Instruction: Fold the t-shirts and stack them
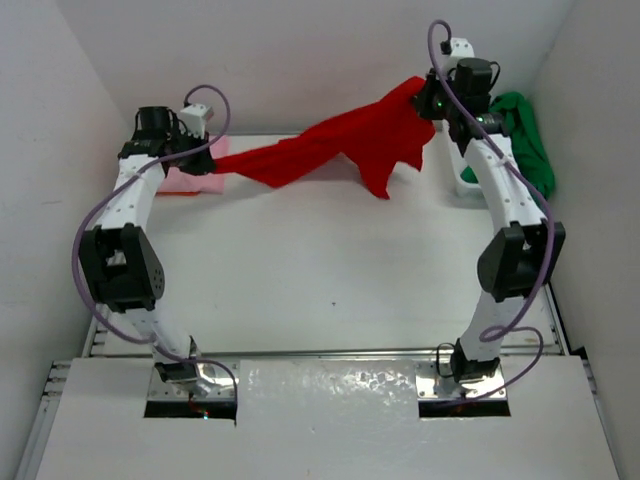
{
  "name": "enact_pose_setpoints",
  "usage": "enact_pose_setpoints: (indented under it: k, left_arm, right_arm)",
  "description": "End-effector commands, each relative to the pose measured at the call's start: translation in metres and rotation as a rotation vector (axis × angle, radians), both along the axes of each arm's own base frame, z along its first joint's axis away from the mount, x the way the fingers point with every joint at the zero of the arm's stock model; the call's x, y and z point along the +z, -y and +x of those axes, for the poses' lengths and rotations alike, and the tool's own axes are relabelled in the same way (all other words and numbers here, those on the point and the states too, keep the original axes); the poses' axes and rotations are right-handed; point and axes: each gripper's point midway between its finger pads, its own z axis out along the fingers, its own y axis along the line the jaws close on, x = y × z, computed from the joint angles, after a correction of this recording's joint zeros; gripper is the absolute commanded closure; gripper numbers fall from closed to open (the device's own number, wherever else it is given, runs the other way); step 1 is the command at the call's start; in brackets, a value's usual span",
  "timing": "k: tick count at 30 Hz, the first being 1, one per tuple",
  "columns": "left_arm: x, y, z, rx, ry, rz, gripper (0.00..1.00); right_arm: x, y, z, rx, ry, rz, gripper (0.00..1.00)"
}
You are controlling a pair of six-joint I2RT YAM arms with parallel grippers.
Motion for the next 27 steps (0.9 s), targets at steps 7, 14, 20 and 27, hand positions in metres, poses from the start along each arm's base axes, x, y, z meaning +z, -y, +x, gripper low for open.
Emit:
enact_pose_setpoints:
  k: [7, 14, 20, 27]
  left_arm:
    - [0.039, -0.009, -0.059, 0.016, 0.057, 0.107, 1.0]
    - [0.031, -0.038, -0.097, 0.079, -0.028, 0.191, 1.0]
    - [0.059, -0.031, -0.088, 0.062, 0.038, 0.155, 1.0]
    - [0.001, -0.022, -0.088, 0.035, -0.079, 0.1, 1.0]
  right_arm:
    - [-0.032, 0.008, -0.128, 0.075, -0.047, -0.056, 1.0]
    - [-0.025, 0.028, -0.216, 0.001, -0.022, -0.077, 1.0]
    - [0.001, 0.019, -0.223, 0.055, -0.013, -0.056, 1.0]
    - [-0.092, 0.017, -0.157, 0.032, -0.222, -0.064, 0.94]
